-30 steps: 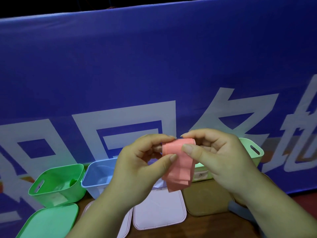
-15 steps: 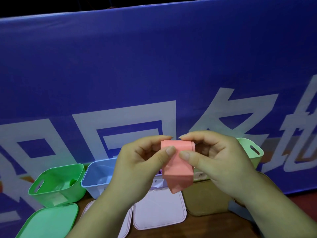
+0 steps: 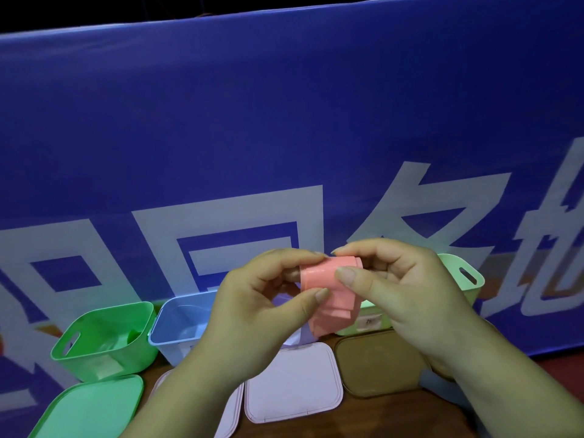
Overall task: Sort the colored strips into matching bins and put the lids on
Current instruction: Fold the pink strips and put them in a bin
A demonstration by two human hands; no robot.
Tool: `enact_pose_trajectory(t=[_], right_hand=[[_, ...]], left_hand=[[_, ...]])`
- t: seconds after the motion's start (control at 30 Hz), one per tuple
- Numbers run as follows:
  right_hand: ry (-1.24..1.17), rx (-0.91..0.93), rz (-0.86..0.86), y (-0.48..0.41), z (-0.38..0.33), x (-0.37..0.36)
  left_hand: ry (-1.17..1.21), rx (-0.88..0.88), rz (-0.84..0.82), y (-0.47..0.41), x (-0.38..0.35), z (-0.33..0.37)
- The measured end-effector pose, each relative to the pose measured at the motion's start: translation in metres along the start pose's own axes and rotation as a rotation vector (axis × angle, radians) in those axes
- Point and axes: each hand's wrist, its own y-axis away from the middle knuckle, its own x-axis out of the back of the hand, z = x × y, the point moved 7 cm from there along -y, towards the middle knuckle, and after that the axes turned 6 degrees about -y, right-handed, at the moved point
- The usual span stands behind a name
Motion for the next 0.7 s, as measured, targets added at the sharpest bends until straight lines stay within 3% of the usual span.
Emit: enact_pose_trajectory(t=[0.43,0.7], right_hand=[[0.038,0.016,-0.017,0.002,0.002,0.000],[0.038,0.004,0.015,-0.003,0.009,0.003]], left_hand=[[0.177,0.148,0.032,-0.001,-0.005,-0.010],[0.142,0.153,-0.009,-0.003,-0.008,-0.012]])
